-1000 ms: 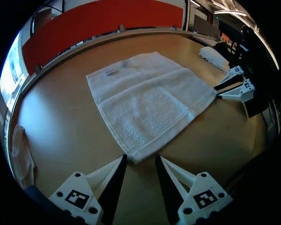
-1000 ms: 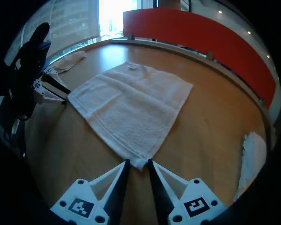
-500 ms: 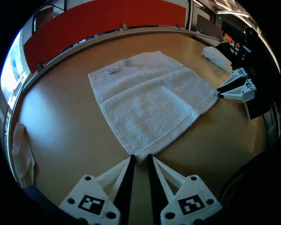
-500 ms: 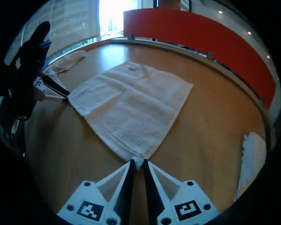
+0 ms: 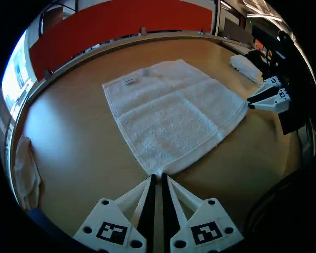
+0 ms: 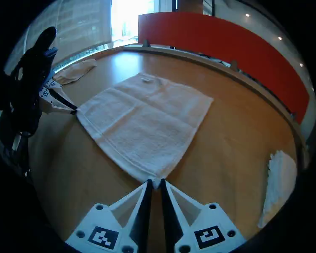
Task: Fold towel
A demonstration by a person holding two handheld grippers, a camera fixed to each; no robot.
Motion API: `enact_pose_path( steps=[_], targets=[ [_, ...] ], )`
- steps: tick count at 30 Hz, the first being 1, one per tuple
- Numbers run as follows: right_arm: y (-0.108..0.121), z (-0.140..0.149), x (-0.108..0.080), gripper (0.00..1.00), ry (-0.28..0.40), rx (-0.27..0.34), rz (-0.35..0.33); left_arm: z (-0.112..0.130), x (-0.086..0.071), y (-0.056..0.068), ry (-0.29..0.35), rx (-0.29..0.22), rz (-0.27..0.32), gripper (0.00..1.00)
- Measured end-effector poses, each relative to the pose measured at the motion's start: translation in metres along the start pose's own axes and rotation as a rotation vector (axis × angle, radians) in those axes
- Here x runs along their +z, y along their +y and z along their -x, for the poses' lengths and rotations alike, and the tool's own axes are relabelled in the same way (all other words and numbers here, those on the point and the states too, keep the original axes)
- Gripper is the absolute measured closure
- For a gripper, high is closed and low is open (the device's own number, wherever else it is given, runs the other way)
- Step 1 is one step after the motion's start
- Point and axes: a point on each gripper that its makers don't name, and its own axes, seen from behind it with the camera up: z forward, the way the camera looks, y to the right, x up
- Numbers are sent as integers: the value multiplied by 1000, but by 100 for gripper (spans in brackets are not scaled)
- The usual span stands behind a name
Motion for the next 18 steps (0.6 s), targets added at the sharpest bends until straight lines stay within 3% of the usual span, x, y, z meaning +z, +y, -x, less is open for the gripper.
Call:
enact_pose_path(
  steps=[8, 18],
  targets=[
    [-3, -21, -17, 86, 43, 13, -5, -14, -20, 0, 27, -21, 7, 90],
    [-6, -54, -54, 86, 102, 26, -1, -29, -53, 4, 38, -55, 17, 90]
  ],
)
